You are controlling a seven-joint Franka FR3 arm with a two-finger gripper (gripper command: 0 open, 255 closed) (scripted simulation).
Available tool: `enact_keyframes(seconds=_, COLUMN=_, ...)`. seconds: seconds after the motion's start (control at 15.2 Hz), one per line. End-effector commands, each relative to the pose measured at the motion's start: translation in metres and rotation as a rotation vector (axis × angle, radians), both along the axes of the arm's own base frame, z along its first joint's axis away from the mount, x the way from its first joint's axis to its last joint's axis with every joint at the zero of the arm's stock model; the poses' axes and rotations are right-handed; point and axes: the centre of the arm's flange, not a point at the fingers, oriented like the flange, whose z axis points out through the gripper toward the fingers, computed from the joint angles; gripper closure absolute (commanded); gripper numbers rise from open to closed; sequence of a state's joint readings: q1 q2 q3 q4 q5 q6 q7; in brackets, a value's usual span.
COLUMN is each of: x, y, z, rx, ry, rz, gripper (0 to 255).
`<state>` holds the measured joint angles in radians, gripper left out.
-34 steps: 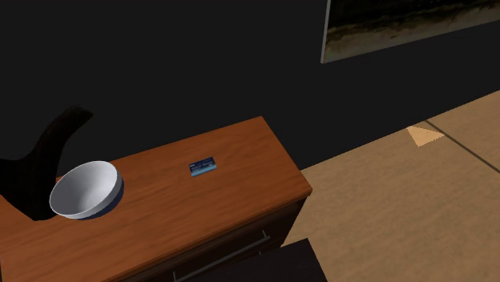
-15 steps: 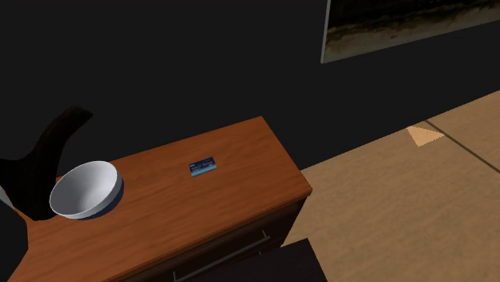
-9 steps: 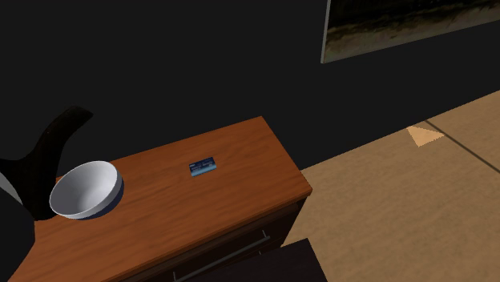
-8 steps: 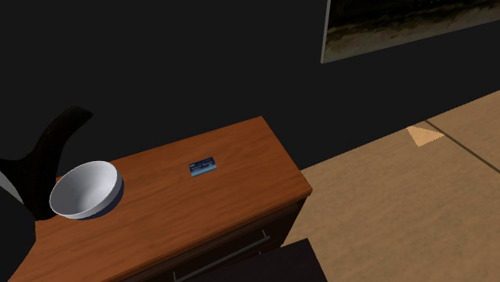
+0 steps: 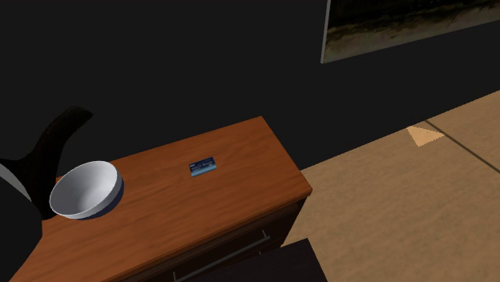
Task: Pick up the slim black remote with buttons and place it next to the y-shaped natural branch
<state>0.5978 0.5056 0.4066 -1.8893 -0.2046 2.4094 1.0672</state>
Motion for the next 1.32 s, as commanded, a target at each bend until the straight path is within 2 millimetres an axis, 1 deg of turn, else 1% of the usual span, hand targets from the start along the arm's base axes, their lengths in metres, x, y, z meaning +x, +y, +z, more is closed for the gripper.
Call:
enact_keyframes(seconds=0.0, x=0.0, y=0.0, z=0.0, rx=0.0, ry=0.0, rz=0.0, gripper=255)
enact_keyframes(seconds=0.2, x=0.0, y=0.0, z=0.0, rx=0.0, ry=0.0, rz=0.0, gripper=255)
enact_keyframes(seconds=0.26, x=0.0, y=0.0, z=-0.001, rx=0.0, ry=0.0, rz=0.0, gripper=0)
enact_keyframes(seconds=0.59, x=0.0, y=0.0, z=0.0, rx=0.0, ry=0.0, rz=0.0, gripper=0)
enact_keyframes(seconds=0.79, x=0.001, y=-0.003, z=0.039, rx=0.0, ry=0.0, rz=0.0, gripper=0)
enact_keyframes(seconds=0.86, x=0.001, y=-0.004, z=0.049, rx=0.0, ry=0.0, rz=0.0, gripper=0)
enact_keyframes(seconds=1.25, x=0.001, y=-0.004, z=0.049, rx=0.0, ry=0.0, rz=0.0, gripper=0)
